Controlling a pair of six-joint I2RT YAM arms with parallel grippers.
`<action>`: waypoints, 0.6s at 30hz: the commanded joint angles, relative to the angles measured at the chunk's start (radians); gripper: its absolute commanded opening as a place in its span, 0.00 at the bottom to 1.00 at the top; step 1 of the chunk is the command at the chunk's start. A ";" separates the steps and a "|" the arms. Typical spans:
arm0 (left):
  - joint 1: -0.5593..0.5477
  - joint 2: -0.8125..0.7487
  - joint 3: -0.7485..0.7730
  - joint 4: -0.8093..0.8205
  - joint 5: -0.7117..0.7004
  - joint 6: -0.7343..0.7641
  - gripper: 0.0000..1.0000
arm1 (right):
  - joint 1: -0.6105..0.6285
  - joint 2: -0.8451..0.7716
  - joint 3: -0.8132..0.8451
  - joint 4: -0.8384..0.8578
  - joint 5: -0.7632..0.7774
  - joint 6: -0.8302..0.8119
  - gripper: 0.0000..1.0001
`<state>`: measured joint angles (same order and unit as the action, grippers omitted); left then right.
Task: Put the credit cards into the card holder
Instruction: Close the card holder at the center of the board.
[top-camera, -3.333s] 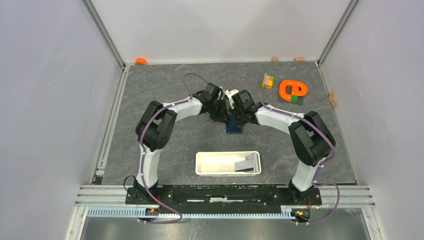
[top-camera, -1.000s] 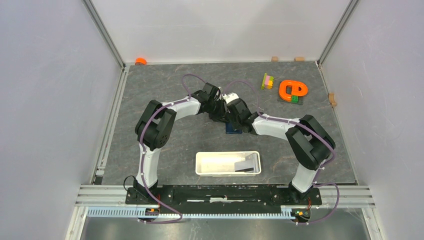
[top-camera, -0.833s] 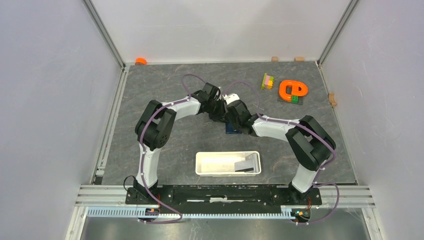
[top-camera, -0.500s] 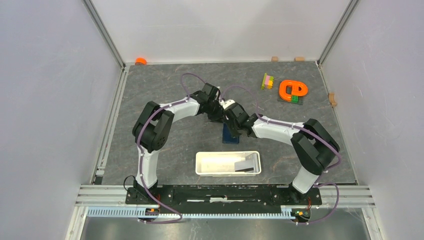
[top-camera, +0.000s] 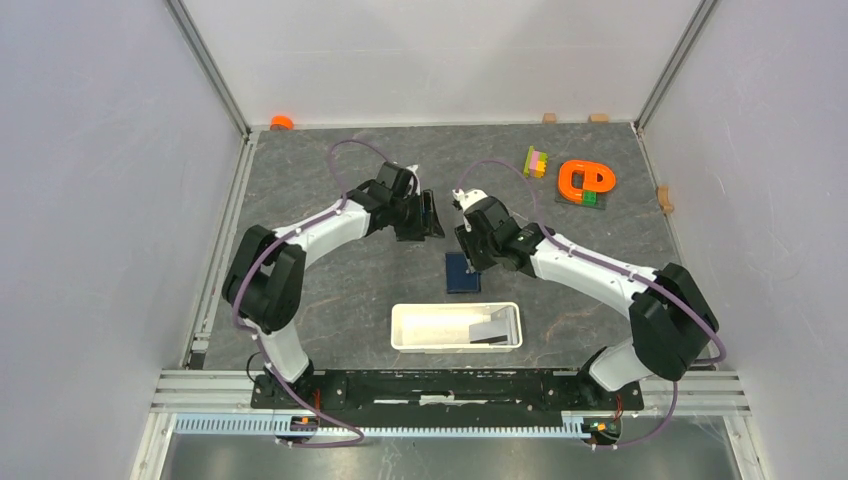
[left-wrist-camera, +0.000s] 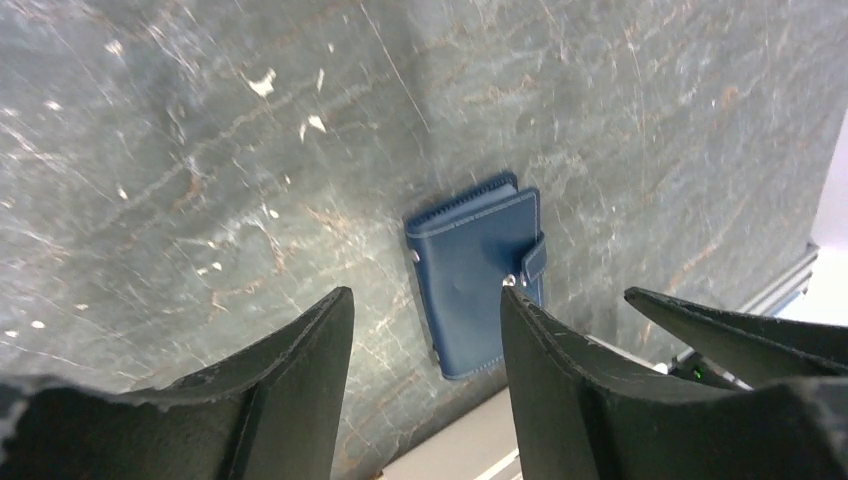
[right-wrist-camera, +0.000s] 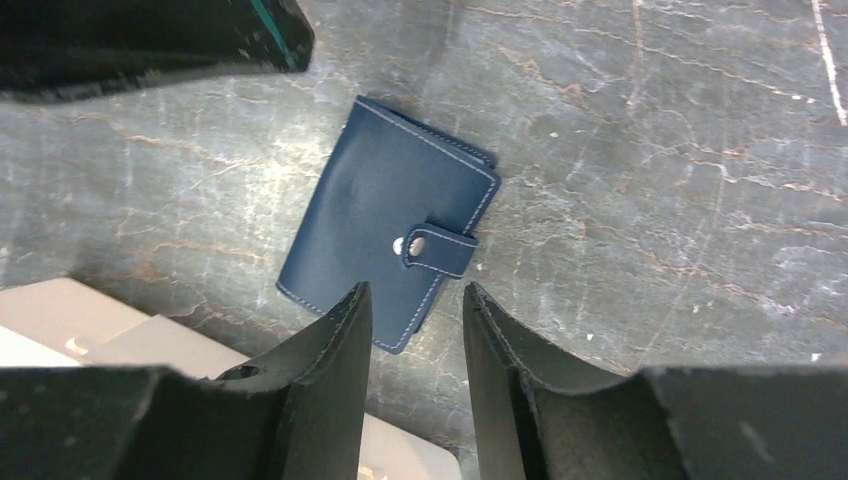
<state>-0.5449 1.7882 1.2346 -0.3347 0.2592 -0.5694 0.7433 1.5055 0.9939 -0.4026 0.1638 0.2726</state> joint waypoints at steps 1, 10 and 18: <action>-0.010 -0.026 -0.062 0.008 0.102 -0.035 0.63 | 0.001 -0.031 -0.027 0.039 -0.088 0.022 0.44; -0.039 0.050 -0.133 0.093 0.204 -0.094 0.59 | -0.003 0.048 0.009 0.030 -0.076 0.002 0.39; -0.058 0.086 -0.141 0.118 0.215 -0.112 0.54 | -0.030 0.105 0.038 0.043 -0.073 -0.005 0.37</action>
<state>-0.5926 1.8561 1.0950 -0.2668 0.4397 -0.6437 0.7261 1.5936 0.9768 -0.3771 0.0795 0.2752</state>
